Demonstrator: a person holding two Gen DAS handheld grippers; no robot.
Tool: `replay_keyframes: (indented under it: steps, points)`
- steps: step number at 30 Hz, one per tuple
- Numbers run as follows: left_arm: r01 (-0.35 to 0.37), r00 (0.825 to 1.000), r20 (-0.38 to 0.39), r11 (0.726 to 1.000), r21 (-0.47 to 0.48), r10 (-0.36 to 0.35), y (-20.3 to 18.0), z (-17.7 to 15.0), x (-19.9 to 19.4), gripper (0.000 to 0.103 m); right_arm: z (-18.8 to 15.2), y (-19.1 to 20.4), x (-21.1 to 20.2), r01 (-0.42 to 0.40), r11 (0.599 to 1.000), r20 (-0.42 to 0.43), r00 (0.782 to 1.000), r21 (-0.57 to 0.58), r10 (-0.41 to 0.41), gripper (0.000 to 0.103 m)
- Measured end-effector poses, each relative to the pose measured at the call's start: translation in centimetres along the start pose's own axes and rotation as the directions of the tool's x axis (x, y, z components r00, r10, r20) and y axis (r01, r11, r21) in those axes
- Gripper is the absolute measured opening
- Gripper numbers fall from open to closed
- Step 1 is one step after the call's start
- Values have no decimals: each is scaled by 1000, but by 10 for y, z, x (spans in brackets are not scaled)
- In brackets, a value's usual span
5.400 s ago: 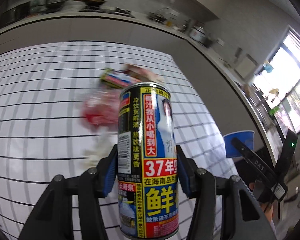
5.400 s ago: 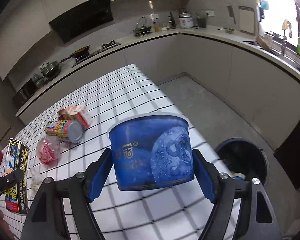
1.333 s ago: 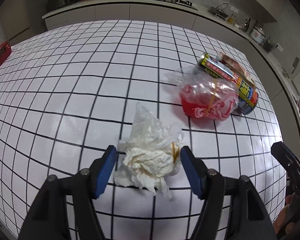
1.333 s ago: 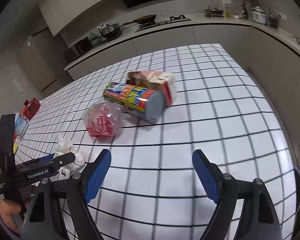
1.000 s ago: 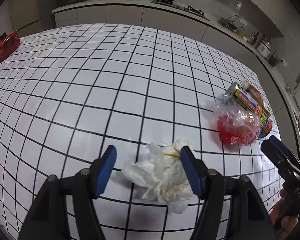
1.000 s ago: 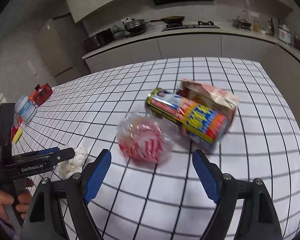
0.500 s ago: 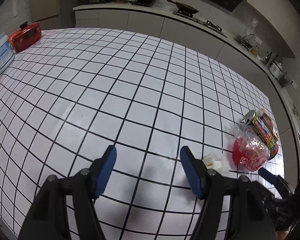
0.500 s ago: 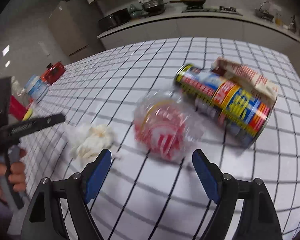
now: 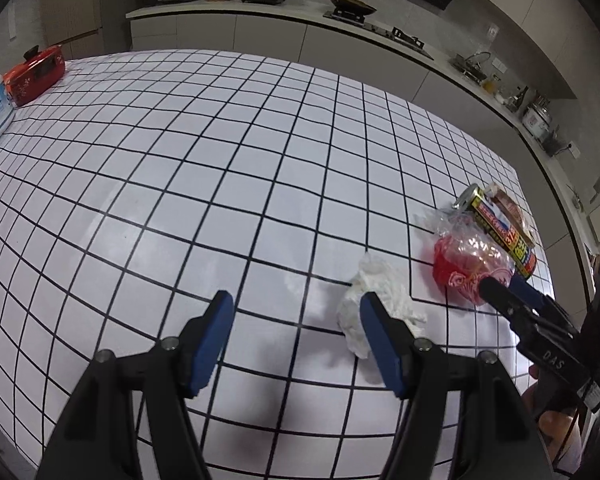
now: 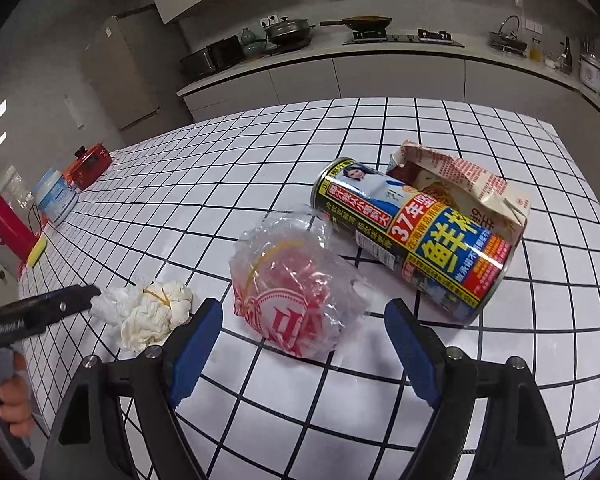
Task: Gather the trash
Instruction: 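Approach the white tissues with the left gripper and the plastic bag with the right, then grasp the white tissues with the left gripper while the right grasps the clear plastic bag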
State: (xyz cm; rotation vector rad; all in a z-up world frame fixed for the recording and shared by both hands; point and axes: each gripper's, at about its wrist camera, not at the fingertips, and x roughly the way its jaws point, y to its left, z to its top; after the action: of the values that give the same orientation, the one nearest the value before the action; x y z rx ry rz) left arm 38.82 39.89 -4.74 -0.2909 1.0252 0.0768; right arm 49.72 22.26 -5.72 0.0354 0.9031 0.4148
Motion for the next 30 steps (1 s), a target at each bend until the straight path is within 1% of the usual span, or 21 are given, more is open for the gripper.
replay_keyframes:
  steps: [4,7,11,16,18,19,23,27,30]
  points:
    - [1,1000,-15,999,47,-1,-17,-12,3,68,2,3,1,18,1000,4,1000,-22,-18,85]
    - [9,999,-44,997,70,-6,-27,-18,13,68,5,2,1,32,999,9,999,-26,-32,85]
    - [-5,999,-38,996,92,9,-34,-18,20,68,6,0,5,39,999,4,999,-14,-39,85]
    - [-12,999,-33,996,91,15,-32,-16,24,69,6,2,8,48,998,1,999,-30,-48,84]
    - [-21,999,-24,995,93,23,-30,-15,25,69,5,4,11,45,998,-10,999,-40,-46,73]
    - [-26,999,-19,995,93,28,-29,-14,25,68,5,5,13,39,998,-17,999,-42,-40,72]
    - [-43,999,-6,996,84,43,-21,-8,26,68,1,11,11,38,998,-16,999,-59,-39,70]
    - [-49,999,-1,996,76,49,-16,-7,26,68,-9,7,1,39,999,-41,998,-16,-40,69]
    - [-38,999,-4,996,76,39,-16,-7,26,68,-23,5,-15,49,999,-58,997,6,-48,70]
